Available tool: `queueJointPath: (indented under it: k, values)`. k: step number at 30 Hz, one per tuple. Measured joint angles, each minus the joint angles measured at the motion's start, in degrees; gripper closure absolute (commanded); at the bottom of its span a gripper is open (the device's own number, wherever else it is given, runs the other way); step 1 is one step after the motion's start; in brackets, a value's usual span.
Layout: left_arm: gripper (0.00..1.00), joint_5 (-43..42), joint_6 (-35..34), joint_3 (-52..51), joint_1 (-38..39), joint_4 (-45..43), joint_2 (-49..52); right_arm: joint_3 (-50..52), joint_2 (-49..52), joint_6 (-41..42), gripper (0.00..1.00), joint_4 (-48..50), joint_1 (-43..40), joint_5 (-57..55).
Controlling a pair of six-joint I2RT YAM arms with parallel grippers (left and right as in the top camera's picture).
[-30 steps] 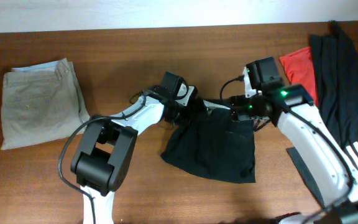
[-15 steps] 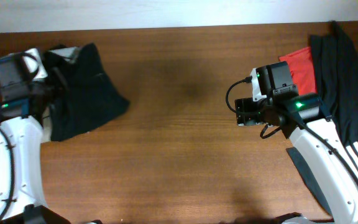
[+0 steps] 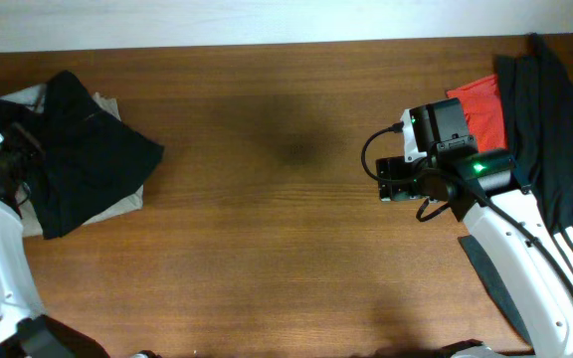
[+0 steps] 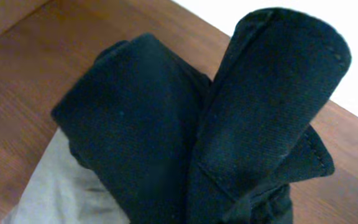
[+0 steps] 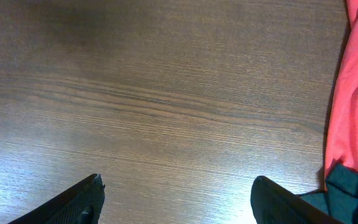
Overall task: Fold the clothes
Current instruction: 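Carry the folded shorts with the left gripper onto the beige trousers, then release the shorts and withdraw the left gripper from the stack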
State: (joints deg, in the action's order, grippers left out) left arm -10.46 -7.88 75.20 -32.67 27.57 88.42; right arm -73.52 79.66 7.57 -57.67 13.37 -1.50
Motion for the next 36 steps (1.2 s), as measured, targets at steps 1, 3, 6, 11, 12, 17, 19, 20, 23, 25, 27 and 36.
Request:
queueJointPath:
  k: [1,3,6,11,12,17,19,20,23,25,27,36]
  values:
    - [0.87,0.0,0.0,0.0,-0.5,0.0,0.6,0.0,0.0,0.0,0.21,0.0,0.0,0.0]
    - [0.75,0.0,0.2,0.0,-2.2,0.0,2.1,0.0,0.0,0.0,0.2,0.0,0.0,0.0]
    - [0.01,0.0,0.6,0.0,-4.3,0.2,2.6,0.0,0.0,0.0,0.2,0.0,0.0,0.0]
    - [0.01,-0.9,0.8,0.0,-7.3,0.2,2.6,0.0,0.0,0.0,0.19,0.0,0.0,0.0]
    - [0.01,-2.7,0.8,0.0,-7.2,-0.2,2.6,0.0,0.0,0.0,0.19,0.0,0.0,0.0]
    - [0.01,-13.4,0.8,0.0,-3.9,-0.5,2.6,0.0,0.0,0.0,0.01,0.7,0.0,0.0]
    - [0.01,-12.7,1.0,0.1,4.8,2.3,2.7,0.0,0.2,-0.2,0.01,1.6,0.0,0.4]
    - [0.01,-11.8,1.3,0.1,10.5,4.3,2.8,0.0,0.8,0.0,0.01,3.0,0.0,0.7]
    - [0.01,-6.3,2.4,0.3,26.8,13.4,3.3,0.0,1.5,0.0,0.01,7.4,0.0,0.9]
    - [0.01,-1.8,2.6,0.4,35.9,22.1,3.4,0.0,1.5,0.0,0.01,7.8,0.0,0.5]
    - [0.01,1.1,2.8,0.3,39.3,31.7,3.4,0.0,1.4,0.2,0.01,5.4,0.0,0.3]
    - [0.01,7.6,4.0,-17.6,45.2,18.9,-28.7,15.0,-32.4,6.7,0.01,12.1,0.0,-4.5]
